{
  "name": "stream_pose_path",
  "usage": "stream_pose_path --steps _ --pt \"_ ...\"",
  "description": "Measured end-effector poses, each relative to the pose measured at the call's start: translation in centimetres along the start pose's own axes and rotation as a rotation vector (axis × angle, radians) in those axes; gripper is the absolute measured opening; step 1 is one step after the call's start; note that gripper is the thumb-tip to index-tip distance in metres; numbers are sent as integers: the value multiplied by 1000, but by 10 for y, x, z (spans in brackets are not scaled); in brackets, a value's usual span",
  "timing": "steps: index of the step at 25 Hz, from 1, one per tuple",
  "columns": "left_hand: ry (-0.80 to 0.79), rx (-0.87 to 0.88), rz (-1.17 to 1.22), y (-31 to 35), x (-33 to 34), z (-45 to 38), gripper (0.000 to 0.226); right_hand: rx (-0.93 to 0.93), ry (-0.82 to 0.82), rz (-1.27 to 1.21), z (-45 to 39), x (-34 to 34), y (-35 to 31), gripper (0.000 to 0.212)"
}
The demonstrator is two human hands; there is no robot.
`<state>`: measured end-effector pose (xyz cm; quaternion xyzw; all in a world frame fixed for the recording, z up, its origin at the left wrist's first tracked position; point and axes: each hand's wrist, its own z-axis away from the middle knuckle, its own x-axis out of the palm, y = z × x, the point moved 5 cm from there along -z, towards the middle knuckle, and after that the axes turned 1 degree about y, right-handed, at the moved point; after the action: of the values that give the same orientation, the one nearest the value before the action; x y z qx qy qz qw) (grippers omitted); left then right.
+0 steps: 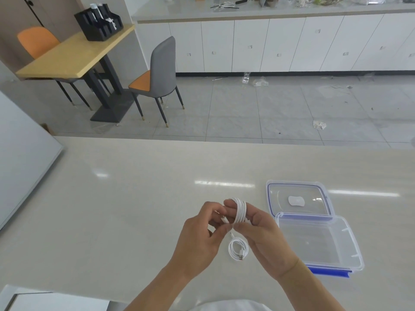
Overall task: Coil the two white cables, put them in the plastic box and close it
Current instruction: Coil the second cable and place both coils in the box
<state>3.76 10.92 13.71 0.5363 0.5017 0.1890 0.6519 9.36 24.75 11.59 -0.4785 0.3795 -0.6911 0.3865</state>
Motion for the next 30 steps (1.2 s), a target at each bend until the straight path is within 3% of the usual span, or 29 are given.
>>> stream_pose_path --steps 2,5,9,12,15,19,23,26,30 --pt "72 5 25 2 2 5 38 18 -43 -78 0 1 -2 53" --pt "178 21 15 4 6 8 28 28 -76 -162 1 4 -5 58" --pt "304 69 31 7 9 11 16 28 -60 -266 4 8 -2 48" --pt "347 14 79 9 12 11 25 23 1 -332 4 10 1 39" --pt "350 -59 86 3 14 6 26 50 59 -396 5 11 2 42" --pt "309 53 -77 6 23 9 13 75 126 -411 5 7 4 42" --pt "272 120 -307 9 34 12 32 81 141 -373 4 3 8 38" --pt "281 201 -464 11 37 9 27 92 119 -402 3 1 10 43" --pt "288 105 -481 10 41 2 15 119 94 -418 0 1 13 47"
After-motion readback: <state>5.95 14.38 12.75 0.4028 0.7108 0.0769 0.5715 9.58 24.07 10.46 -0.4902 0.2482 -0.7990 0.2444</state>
